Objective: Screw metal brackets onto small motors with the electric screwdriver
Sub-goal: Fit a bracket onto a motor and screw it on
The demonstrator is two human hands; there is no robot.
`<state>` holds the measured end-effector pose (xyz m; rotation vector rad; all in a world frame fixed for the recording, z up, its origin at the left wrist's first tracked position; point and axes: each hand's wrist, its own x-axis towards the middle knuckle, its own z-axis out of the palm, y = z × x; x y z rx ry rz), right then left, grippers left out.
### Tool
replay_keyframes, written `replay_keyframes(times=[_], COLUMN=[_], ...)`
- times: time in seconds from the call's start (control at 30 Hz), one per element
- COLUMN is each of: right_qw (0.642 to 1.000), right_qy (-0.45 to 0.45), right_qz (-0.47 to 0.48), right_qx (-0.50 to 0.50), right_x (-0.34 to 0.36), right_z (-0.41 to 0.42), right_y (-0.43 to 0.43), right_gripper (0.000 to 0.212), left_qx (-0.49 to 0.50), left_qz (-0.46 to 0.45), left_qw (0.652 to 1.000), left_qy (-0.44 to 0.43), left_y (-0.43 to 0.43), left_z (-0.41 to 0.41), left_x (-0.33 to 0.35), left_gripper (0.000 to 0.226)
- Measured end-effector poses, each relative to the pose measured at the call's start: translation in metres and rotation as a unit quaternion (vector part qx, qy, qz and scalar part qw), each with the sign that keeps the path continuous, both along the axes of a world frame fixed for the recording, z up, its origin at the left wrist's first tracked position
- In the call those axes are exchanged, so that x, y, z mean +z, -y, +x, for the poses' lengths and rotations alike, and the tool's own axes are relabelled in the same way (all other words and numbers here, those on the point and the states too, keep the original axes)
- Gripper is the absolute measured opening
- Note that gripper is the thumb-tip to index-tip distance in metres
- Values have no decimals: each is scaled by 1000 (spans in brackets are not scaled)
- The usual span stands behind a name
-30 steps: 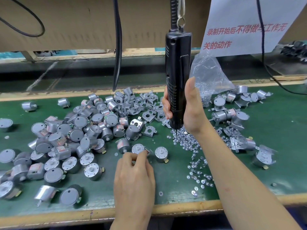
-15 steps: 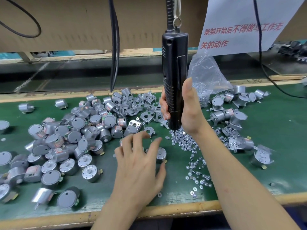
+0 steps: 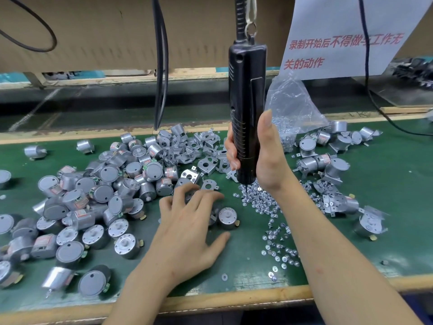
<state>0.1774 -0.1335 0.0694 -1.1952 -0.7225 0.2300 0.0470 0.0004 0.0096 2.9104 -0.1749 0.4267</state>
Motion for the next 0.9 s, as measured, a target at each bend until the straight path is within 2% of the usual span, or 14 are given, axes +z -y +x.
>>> replay_keyframes(times=[0.2,0.33,0.4,0.57,0.77,0.9], right_qw=[1000,1000,1000,999,998,998], right_qy=[1,-9,-14,-29,-43,-36], right_qz=[2,3,4,19,26,42], right_qx=[5,7,10,20,29,34], right_x=[2,1,1,3,6,10], right_z=[-1,-1,-2,-1,-3,-5], right_y=[-1,-2,-2,-3,-1,1], right_gripper=[79,78,78,76,77,79], left_qx=[-56,-69,-68,-51,-19,-10], left_qz=[30,42,17,-123,-137,-137], left_qw=[997,997,997,987,986,987], left_qy=[-52,-17,19,90,89,86], left_y=[-24,-27,-25,-4,12,15], left_z=[4,9,8,3,5,7], left_x=[7,6,3,-11,-18,-15], left_gripper=[52,49,48,49,57,49])
